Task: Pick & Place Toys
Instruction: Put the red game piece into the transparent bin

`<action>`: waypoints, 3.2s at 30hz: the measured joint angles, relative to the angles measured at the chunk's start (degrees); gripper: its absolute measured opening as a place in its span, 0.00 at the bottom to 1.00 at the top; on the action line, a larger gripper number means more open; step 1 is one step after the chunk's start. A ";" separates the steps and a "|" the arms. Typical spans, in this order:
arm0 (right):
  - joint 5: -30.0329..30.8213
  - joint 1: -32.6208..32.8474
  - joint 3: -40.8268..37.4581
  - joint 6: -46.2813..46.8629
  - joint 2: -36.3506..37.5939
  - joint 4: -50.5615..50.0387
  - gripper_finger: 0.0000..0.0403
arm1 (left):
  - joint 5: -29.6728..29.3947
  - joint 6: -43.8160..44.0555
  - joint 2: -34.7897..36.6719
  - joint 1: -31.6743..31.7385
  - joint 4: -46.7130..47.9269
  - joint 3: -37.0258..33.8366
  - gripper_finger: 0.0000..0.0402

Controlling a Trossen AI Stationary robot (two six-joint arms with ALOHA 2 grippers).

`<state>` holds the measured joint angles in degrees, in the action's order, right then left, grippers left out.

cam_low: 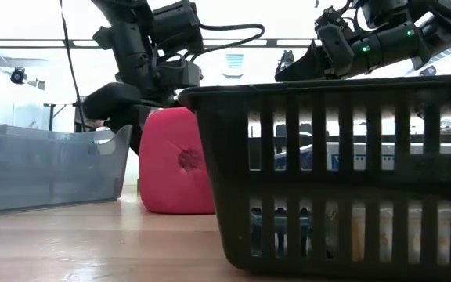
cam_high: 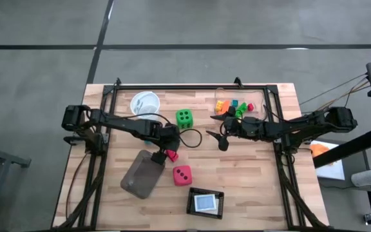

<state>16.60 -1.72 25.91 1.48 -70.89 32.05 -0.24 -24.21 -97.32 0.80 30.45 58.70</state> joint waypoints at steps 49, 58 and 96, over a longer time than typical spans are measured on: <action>-19.17 1.92 31.26 9.17 -33.74 -12.39 0.83 | -5.87 12.35 47.63 0.00 -30.80 -27.68 0.61; -21.16 2.23 52.88 11.88 -45.42 -37.75 0.83 | -11.93 13.79 58.21 0.04 -33.77 -36.18 0.61; -16.15 2.73 66.81 12.87 -55.39 -56.77 0.83 | -12.45 13.56 58.60 0.09 -33.61 -36.21 0.61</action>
<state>0.45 1.02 92.72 14.34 -126.28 -24.71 -12.69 -10.64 -38.72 0.89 -3.16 22.49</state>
